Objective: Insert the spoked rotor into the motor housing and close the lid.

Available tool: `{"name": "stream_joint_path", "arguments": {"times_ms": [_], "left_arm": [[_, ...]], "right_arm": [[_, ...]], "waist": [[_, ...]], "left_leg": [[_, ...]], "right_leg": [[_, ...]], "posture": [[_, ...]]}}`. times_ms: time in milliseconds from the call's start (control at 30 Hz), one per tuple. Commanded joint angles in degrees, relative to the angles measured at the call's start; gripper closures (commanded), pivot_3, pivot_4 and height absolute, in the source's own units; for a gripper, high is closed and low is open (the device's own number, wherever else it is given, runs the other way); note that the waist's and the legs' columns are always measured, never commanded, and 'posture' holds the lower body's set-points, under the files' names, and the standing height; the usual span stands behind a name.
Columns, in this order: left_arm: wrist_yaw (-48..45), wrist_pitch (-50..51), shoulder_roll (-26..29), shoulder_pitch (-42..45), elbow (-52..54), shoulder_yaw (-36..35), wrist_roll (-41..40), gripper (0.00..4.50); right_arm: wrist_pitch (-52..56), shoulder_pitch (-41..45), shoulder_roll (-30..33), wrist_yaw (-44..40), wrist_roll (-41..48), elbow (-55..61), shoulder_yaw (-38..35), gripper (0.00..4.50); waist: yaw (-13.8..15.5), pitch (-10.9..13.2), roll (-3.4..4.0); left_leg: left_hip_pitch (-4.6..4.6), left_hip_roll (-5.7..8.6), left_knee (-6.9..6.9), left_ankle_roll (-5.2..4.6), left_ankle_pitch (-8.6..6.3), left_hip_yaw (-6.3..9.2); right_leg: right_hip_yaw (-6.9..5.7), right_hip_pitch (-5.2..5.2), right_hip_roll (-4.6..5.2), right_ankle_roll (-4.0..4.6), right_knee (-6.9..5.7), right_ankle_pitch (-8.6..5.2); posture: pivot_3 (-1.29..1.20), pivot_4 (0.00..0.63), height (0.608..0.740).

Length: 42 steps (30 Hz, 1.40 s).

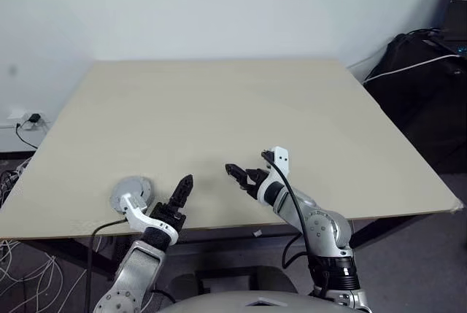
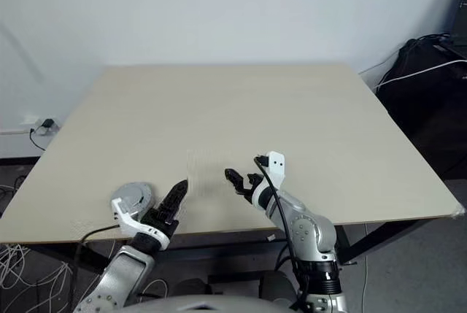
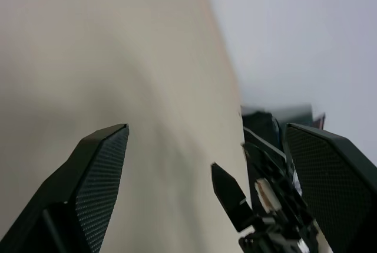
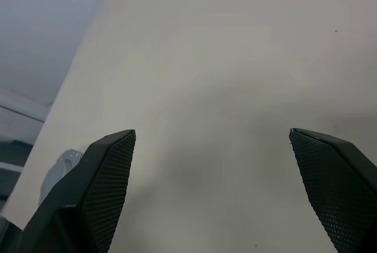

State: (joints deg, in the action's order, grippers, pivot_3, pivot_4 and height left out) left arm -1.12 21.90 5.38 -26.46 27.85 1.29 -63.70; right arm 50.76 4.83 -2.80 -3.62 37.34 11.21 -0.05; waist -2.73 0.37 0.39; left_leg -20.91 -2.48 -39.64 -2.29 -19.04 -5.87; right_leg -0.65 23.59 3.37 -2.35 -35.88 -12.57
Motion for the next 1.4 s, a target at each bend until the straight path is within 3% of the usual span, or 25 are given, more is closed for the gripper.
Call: {"name": "stream_joint_path", "arguments": {"times_ms": [33,300,500,633,833,1400], "left_arm": [[-3.9,-4.9,-0.2,3.0,-0.5,0.4,9.6,0.02],[-11.1,-21.4,2.3,6.7,-9.8,4.0,37.0,0.02],[-13.0,-33.1,2.6,6.0,-16.6,5.8,50.0,0.02],[-12.8,-36.6,2.1,5.5,-18.2,6.0,53.9,0.02],[-10.7,-39.8,1.8,4.8,-19.9,5.2,58.9,0.02],[-9.6,-39.4,0.6,3.6,-19.0,4.5,59.0,0.02]], "right_arm": [[-3.4,-0.2,0.4,-1.4,-2.6,1.6,1.8,0.0],[-24.1,-5.1,9.2,-9.1,-18.0,3.2,10.9,0.0],[-41.5,-9.8,16.6,-13.4,-29.8,0.0,14.8,0.0],[-49.9,-12.9,18.7,-13.5,-35.5,-3.1,16.6,0.0],[-56.0,-16.4,14.9,-9.3,-36.6,-5.3,13.6,0.0],[-54.1,-17.4,11.1,-8.9,-35.8,-4.1,11.4,0.0]], "waist": [[0.1,0.0,0.05],[0.2,0.1,0.03],[0.4,0.2,-0.1],[0.6,0.3,-0.28],[0.6,0.3,-0.36],[1.0,0.3,-0.42]], "left_leg": [[0.0,0.0,0.0,0.01,0.01,0.0],[0.02,0.07,0.07,0.07,0.04,-0.11],[0.07,0.05,0.1,0.1,0.05,-0.2],[0.15,0.0,0.1,0.08,0.05,-0.16],[0.2,-0.07,0.08,-0.19,-0.1,-0.09],[0.22,-0.11,0.06,-0.31,-0.15,-0.08]], "right_leg": [[0.0,-0.01,0.0,0.0,0.0,0.0],[0.02,-0.04,-0.02,-0.08,0.04,-0.05],[0.02,-0.04,-0.01,-0.28,0.03,-0.18],[0.04,-0.09,0.0,-0.32,0.01,-0.22],[0.04,-0.07,0.04,-0.32,-0.06,-0.21],[0.03,-0.08,0.14,-0.07,-0.09,-0.06]], "posture": [[0.0,0.0,0.74],[0.0,0.0,0.74],[0.0,0.0,0.74],[0.0,0.0,0.74],[0.0,0.0,0.74],[0.0,0.0,0.74]]}}
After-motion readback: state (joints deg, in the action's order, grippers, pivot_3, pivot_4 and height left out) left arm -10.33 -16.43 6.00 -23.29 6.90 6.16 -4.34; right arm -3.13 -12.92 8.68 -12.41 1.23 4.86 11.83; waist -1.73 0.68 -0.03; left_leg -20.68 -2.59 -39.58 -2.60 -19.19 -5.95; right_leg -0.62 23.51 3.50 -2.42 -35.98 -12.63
